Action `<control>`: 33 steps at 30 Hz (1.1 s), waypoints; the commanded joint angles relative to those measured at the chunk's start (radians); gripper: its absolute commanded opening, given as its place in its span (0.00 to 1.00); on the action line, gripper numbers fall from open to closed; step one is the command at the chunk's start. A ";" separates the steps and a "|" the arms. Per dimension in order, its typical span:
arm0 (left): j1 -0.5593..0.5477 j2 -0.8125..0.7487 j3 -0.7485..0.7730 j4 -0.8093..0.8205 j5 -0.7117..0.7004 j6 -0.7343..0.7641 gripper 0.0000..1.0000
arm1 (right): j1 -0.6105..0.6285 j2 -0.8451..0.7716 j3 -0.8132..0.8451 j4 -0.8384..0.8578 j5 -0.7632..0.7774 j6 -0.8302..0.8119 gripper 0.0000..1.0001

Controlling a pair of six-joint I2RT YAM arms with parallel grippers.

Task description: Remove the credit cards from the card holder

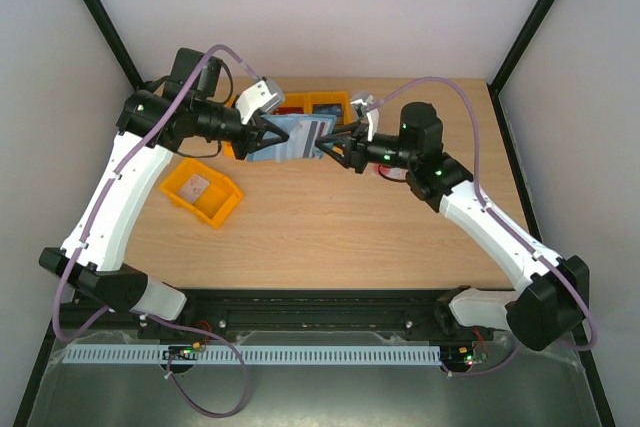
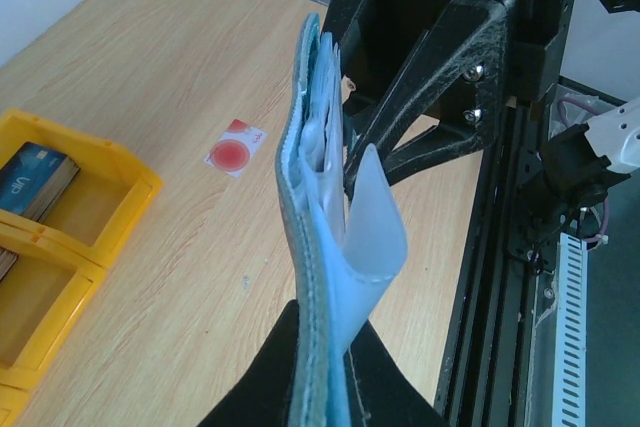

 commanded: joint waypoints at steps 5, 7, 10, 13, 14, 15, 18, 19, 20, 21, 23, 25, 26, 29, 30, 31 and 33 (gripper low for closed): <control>-0.013 -0.020 -0.006 -0.019 0.031 0.015 0.02 | 0.028 0.018 0.056 0.126 -0.052 0.029 0.36; -0.014 -0.021 -0.007 -0.021 0.032 0.017 0.02 | 0.028 0.017 0.056 0.132 -0.047 0.025 0.36; -0.011 -0.021 -0.005 -0.024 0.029 0.022 0.02 | 0.027 0.005 0.065 0.097 -0.052 -0.018 0.36; -0.003 -0.028 -0.001 -0.023 0.007 0.026 0.02 | 0.012 -0.038 0.055 0.022 -0.047 -0.107 0.42; -0.001 -0.030 -0.001 -0.022 0.002 0.026 0.02 | -0.002 -0.051 0.039 0.019 -0.048 -0.119 0.43; 0.000 -0.032 -0.002 -0.022 0.002 0.026 0.02 | -0.014 -0.060 0.032 0.008 -0.054 -0.131 0.44; 0.000 -0.030 0.002 -0.025 0.016 0.029 0.02 | -0.039 -0.051 0.036 -0.051 -0.075 -0.164 0.43; 0.000 -0.030 0.005 -0.026 0.017 0.029 0.02 | -0.044 -0.048 0.036 -0.064 -0.085 -0.174 0.43; 0.000 -0.029 0.009 -0.026 0.014 0.029 0.02 | -0.051 -0.048 0.033 -0.074 -0.094 -0.182 0.43; 0.000 -0.029 0.010 -0.027 0.012 0.030 0.02 | -0.056 -0.049 0.031 -0.081 -0.101 -0.188 0.43; 0.000 -0.029 0.011 -0.027 0.013 0.030 0.02 | -0.063 -0.051 0.032 -0.108 -0.108 -0.209 0.44; 0.000 -0.029 0.011 -0.027 0.014 0.031 0.02 | -0.065 -0.055 0.033 -0.136 -0.110 -0.231 0.44; 0.000 -0.029 0.012 -0.027 0.012 0.031 0.02 | -0.067 -0.059 0.032 -0.145 -0.107 -0.240 0.44; 0.000 -0.029 0.011 -0.027 0.018 0.031 0.02 | -0.070 -0.060 0.027 -0.156 -0.081 -0.241 0.45; 0.000 -0.028 0.011 -0.027 0.021 0.030 0.02 | -0.070 -0.055 0.030 -0.152 -0.077 -0.234 0.45; 0.000 -0.027 0.011 -0.026 0.024 0.030 0.02 | -0.070 -0.049 0.031 -0.147 -0.076 -0.223 0.45; 0.000 -0.026 0.010 -0.026 0.030 0.029 0.02 | -0.070 -0.037 0.041 -0.142 -0.087 -0.214 0.45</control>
